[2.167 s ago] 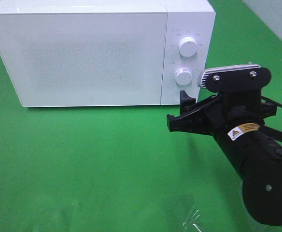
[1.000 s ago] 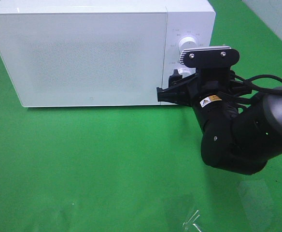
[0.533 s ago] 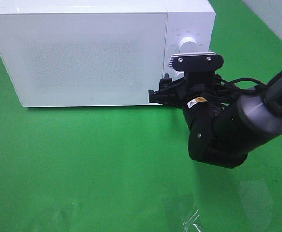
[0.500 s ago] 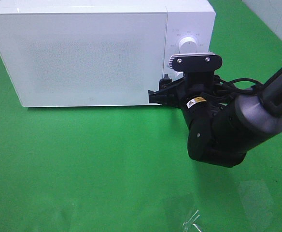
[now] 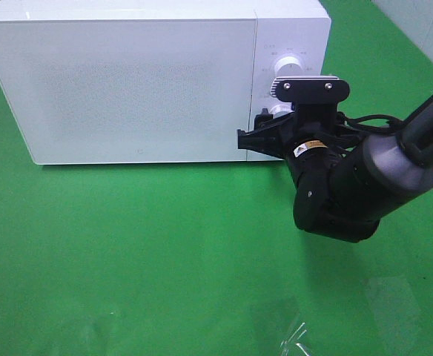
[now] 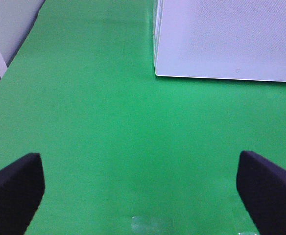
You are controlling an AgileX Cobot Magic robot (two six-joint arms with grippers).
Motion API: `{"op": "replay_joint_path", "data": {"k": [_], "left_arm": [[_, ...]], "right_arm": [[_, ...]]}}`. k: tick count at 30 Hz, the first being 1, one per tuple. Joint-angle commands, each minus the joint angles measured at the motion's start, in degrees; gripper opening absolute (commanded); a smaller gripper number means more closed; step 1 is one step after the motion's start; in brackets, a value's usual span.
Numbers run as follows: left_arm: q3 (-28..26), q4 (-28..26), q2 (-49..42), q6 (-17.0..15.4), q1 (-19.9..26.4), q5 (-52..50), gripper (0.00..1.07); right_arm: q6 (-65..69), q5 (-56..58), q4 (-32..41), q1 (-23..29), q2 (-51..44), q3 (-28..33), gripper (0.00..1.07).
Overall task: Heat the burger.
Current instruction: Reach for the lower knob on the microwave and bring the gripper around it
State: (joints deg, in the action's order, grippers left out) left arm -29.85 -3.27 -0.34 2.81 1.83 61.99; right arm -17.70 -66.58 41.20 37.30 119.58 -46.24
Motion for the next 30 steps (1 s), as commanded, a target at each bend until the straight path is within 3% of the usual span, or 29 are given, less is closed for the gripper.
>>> {"op": "replay_joint_path", "data": {"k": [1,12,28,30], "left_arm": [[0.1,0.0,-0.9,-0.3,0.1,-0.7,1.00],[0.1,0.0,-0.9,-0.3,0.1,-0.7,1.00],[0.1,0.0,-0.9,-0.3,0.1,-0.7,1.00],[0.1,0.0,-0.9,-0.3,0.1,-0.7,1.00]], "right_arm": [[0.7,-0.2,-1.6,-0.2,0.3,-1.2,0.75],[0.6,-0.3,-1.4,-0.2,2.4,-3.0,0.74],[0.6,-3.2,-1.4,0.1,1.5,-3.0,0.62],[0.6,-3.2,-1.4,0.1,1.5,-3.0,0.57]]}}
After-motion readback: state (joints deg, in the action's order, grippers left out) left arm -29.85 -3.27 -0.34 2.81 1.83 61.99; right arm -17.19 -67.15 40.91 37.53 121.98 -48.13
